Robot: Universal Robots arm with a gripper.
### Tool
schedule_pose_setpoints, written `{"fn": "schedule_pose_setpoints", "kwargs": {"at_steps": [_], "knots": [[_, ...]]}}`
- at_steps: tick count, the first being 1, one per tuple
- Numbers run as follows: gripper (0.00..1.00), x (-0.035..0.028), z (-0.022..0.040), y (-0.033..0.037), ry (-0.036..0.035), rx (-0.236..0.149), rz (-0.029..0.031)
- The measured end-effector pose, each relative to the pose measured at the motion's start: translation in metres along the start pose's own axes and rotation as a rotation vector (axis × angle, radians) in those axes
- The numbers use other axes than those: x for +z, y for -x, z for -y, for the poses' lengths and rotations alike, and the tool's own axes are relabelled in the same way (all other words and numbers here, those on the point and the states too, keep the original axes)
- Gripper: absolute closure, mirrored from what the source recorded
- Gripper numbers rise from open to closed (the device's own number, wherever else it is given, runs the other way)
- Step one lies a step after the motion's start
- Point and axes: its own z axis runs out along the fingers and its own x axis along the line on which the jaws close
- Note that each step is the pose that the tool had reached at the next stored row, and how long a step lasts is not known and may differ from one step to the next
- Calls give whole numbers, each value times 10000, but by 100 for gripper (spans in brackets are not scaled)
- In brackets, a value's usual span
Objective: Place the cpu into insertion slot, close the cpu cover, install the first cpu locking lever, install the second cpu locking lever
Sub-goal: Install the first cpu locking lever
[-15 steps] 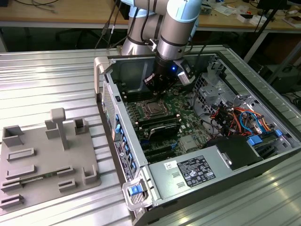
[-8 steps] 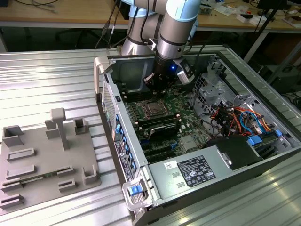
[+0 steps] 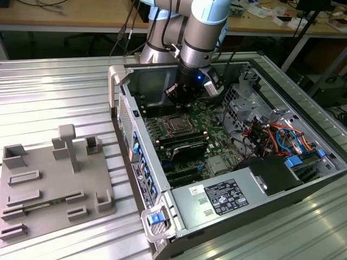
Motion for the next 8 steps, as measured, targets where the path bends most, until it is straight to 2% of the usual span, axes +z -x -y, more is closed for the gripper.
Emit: {"fn": "schedule_pose_setpoints", "kwargs": {"at_steps": [8], "knots": [[89,7,19,-2,-1,0,-3]]}}
